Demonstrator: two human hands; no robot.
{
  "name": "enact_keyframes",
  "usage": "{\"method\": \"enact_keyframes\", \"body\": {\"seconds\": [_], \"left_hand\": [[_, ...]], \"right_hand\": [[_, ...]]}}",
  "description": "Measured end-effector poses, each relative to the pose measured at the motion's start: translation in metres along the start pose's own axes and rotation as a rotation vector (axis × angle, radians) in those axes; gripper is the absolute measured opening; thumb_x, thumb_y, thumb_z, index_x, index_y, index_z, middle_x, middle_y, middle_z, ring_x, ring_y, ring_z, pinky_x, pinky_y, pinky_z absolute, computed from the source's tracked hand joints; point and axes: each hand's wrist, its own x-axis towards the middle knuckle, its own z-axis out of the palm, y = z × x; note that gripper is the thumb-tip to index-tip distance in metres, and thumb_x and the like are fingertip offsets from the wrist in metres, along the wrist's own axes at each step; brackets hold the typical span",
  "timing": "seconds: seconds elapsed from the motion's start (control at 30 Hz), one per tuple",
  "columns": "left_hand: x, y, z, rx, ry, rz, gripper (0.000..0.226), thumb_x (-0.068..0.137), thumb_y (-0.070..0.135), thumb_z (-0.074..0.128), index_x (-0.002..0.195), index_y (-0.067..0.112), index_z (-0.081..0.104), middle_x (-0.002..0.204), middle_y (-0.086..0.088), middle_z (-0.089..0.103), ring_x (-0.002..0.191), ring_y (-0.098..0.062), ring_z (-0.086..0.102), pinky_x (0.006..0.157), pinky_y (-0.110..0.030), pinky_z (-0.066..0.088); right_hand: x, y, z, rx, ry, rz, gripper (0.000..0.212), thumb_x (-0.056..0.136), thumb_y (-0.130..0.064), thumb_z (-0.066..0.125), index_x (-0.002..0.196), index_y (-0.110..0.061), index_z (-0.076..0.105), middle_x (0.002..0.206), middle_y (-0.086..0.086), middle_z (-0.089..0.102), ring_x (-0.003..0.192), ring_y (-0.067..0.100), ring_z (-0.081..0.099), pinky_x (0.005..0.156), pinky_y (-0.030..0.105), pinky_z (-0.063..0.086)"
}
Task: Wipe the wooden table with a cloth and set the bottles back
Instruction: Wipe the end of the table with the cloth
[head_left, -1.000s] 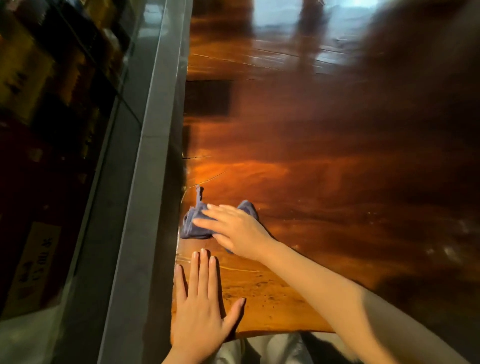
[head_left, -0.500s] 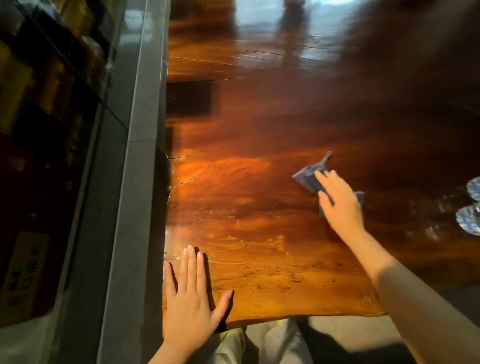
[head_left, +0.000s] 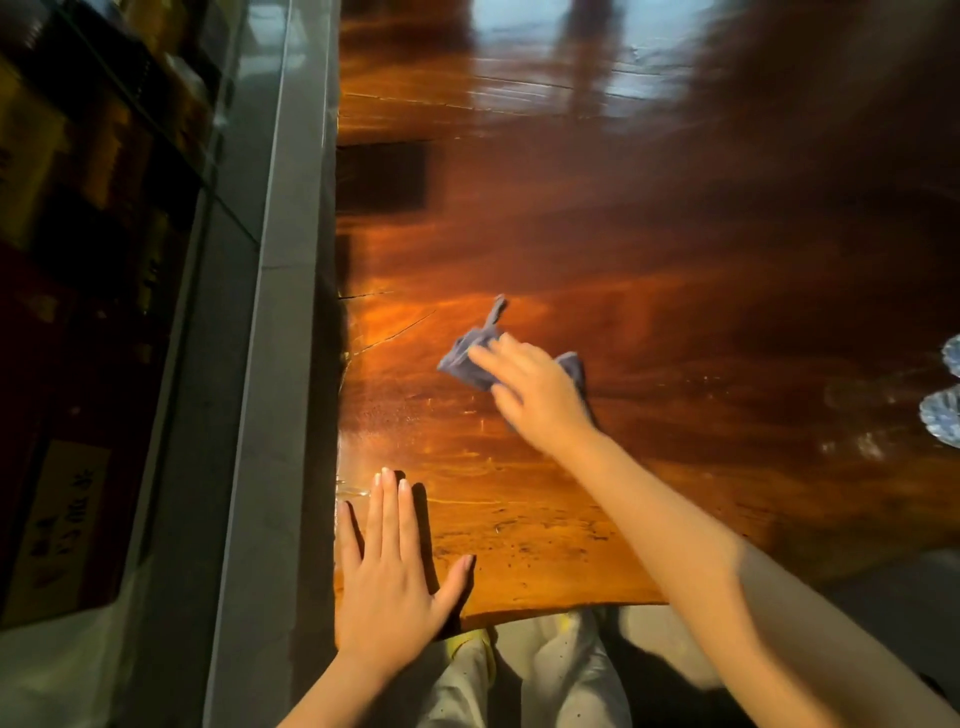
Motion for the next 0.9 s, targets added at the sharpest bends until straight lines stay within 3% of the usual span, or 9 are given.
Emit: {"method": "enact_keyframes", "body": {"seconds": [0.23, 0.4, 0.6, 0.7, 0.77, 0.83, 0.9], "left_hand": [[-0.003, 0.001, -0.005, -0.062, 0.026, 0.006, 0.095, 0.084, 0.068, 0.031, 0.145, -0.003, 0.011, 0.153, -0.023, 0.013, 0.144, -0.032, 0.01, 0.114, -0.056, 0.016], [-0.008, 0.0, -0.018, -0.271, 0.042, -0.031, 0.093, 0.081, 0.072, 0.026, 0.148, 0.013, 0.001, 0.156, -0.02, 0.003, 0.146, -0.028, -0.003, 0.116, -0.051, 0.014], [-0.009, -0.034, -0.046, -0.304, 0.0, 0.247, 0.082, 0.079, 0.044, 0.056, 0.147, 0.022, 0.017, 0.157, -0.002, 0.013, 0.146, -0.02, 0.007, 0.118, -0.043, 0.003], [0.005, -0.045, -0.06, -0.294, -0.09, 0.363, 0.075, 0.074, 0.026, 0.063, 0.143, 0.02, 0.032, 0.149, 0.003, 0.035, 0.14, -0.018, 0.029, 0.117, -0.043, 0.022], [0.014, -0.049, -0.066, -0.226, -0.092, 0.417, 0.067, 0.072, 0.018, 0.065, 0.136, 0.016, 0.044, 0.136, -0.001, 0.052, 0.125, -0.02, 0.046, 0.105, -0.042, 0.04], [0.017, -0.048, -0.07, -0.161, -0.085, 0.444, 0.066, 0.072, 0.019, 0.068, 0.134, 0.018, 0.046, 0.129, -0.001, 0.057, 0.115, -0.021, 0.053, 0.097, -0.038, 0.047], [0.016, -0.047, -0.072, -0.101, -0.056, 0.456, 0.072, 0.069, 0.022, 0.073, 0.135, 0.018, 0.046, 0.124, 0.001, 0.061, 0.106, -0.02, 0.058, 0.089, -0.035, 0.049]], "right_hand": [[-0.061, -0.074, 0.048, -0.01, -0.05, -0.205, 0.051, 0.076, -0.013, 0.064, 0.127, -0.016, 0.056, 0.129, 0.009, 0.06, 0.122, 0.026, 0.055, 0.105, 0.039, 0.04], [-0.079, -0.087, 0.056, 0.008, -0.072, -0.174, 0.041, 0.082, -0.013, 0.058, 0.123, -0.015, 0.058, 0.133, 0.008, 0.058, 0.129, 0.023, 0.048, 0.111, 0.038, 0.031], [-0.09, -0.101, 0.054, -0.005, -0.143, -0.185, 0.034, 0.083, -0.013, 0.048, 0.115, -0.013, 0.061, 0.132, 0.009, 0.058, 0.135, 0.023, 0.041, 0.114, 0.041, 0.031], [-0.097, -0.106, 0.049, 0.047, -0.227, -0.192, 0.035, 0.089, -0.015, 0.041, 0.122, -0.014, 0.053, 0.135, 0.007, 0.053, 0.139, 0.02, 0.032, 0.119, 0.039, 0.018], [-0.1, -0.108, 0.043, 0.055, -0.292, -0.193, 0.042, 0.092, -0.018, 0.04, 0.133, -0.014, 0.043, 0.143, 0.008, 0.045, 0.142, 0.02, 0.025, 0.12, 0.032, 0.003], [-0.107, -0.109, 0.04, 0.04, -0.339, -0.136, 0.053, 0.093, -0.023, 0.041, 0.144, -0.014, 0.028, 0.153, 0.007, 0.03, 0.145, 0.02, 0.015, 0.114, 0.025, -0.009], [-0.118, -0.111, 0.04, 0.032, -0.279, -0.021, 0.059, 0.092, -0.028, 0.046, 0.146, -0.02, 0.023, 0.155, 0.002, 0.026, 0.144, 0.019, 0.017, 0.114, 0.024, -0.003]]}}
